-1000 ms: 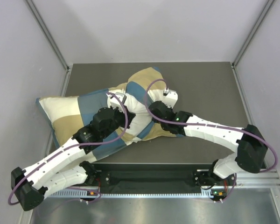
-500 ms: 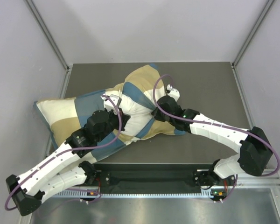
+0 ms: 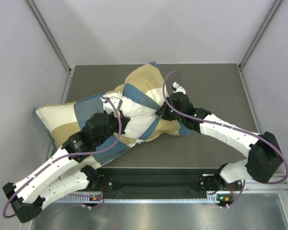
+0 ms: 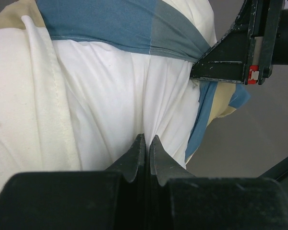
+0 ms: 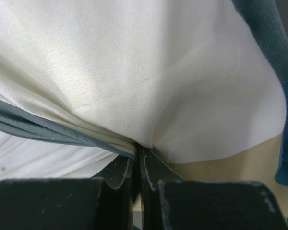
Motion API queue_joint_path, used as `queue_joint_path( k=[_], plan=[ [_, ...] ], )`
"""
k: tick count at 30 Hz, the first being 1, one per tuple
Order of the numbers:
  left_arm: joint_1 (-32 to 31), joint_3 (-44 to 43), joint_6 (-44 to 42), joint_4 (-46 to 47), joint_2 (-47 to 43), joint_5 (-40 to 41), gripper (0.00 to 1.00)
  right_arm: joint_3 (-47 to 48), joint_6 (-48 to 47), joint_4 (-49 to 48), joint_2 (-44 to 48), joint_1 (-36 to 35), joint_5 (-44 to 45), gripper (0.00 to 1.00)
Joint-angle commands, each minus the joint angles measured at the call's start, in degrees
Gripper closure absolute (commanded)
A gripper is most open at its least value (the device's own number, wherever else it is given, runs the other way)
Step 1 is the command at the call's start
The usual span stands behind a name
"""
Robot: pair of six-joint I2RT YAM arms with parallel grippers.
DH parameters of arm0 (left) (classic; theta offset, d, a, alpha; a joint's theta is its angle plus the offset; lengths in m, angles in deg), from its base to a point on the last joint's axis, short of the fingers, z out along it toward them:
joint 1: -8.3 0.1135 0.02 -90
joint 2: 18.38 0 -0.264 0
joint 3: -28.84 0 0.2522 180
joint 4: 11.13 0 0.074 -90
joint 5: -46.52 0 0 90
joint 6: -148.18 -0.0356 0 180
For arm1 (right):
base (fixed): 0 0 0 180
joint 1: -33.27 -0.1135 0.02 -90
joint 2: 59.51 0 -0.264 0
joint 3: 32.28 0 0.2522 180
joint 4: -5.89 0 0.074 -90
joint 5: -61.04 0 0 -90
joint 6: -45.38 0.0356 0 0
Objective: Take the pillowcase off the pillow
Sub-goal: Pull out the pillow
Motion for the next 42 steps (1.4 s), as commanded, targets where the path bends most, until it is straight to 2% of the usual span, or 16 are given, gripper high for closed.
queue_joint_path(
  k=[1,8,17,21,23,24,26,27,28,32,35,36,38,39,42],
  plan=[
    [1.2,-8.7,-4.8,-7.2,-10.9,13.6,1.00,-4.6,-12.4,19.2,-1.0,19.5,42.7,1.00],
    [1.2,-7.5,-4.3,-6.2,-10.8,11.7,1.00,-3.9,-18.7,17.0,-0.8,25.8,42.2,1.00],
    [1.2,-8.2,-5.6,-6.8,-11.1,14.7,1.00,-3.2,-24.6,15.5,-0.9,31.7,42.2,1.00],
    [1.2,-5.0,-5.1,-1.9,-10.7,9.4,1.00,-3.4,-25.8,14.6,0.9,31.5,38.7,1.00],
    [1.2,-2.5,-4.1,1.9,-8.4,2.5,1.00,-4.6,-27.0,11.7,3.7,28.8,31.8,1.00],
    [1.2,0.6,-3.7,7.6,-7.5,0.7,1.00,-4.9,-27.2,10.7,4.6,27.7,29.3,1.00],
    [1.2,3.5,-1.2,12.4,-4.2,-3.1,1.00,-5.7,-26.1,9.8,6.9,21.6,24.8,1.00],
    [1.2,4.6,-0.4,14.4,-3.1,-3.9,1.00,-5.8,-25.8,9.2,7.6,19.0,24.3,1.00],
    [1.2,6.4,0.5,17.4,-0.9,-4.4,1.00,-5.8,-24.2,9.1,8.2,13.2,24.3,1.00],
    [1.3,10.0,1.5,22.0,3.7,-4.9,1.00,-6.0,-20.8,6.2,8.4,1.9,23.6,1.00],
    [1.2,11.8,1.1,24.7,6.8,-5.2,1.00,-3.8,-20.1,5.9,8.3,-3.7,28.3,0.84],
    [1.3,12.5,1.1,24.7,7.5,-4.9,1.00,-3.0,-20.4,5.8,8.7,-4.7,29.5,0.70],
    [1.3,13.5,1.6,25.4,8.7,-4.6,1.00,0.0,-22.1,5.9,9.6,-6.3,30.4,0.57],
    [1.2,14.6,1.8,25.7,8.9,-4.6,1.00,1.1,-22.9,5.6,10.5,-7.0,30.7,0.40],
    [1.4,16.2,2.8,26.7,9.3,-4.7,1.00,5.6,-27.4,4.7,11.3,-9.9,32.7,0.14]
  ],
)
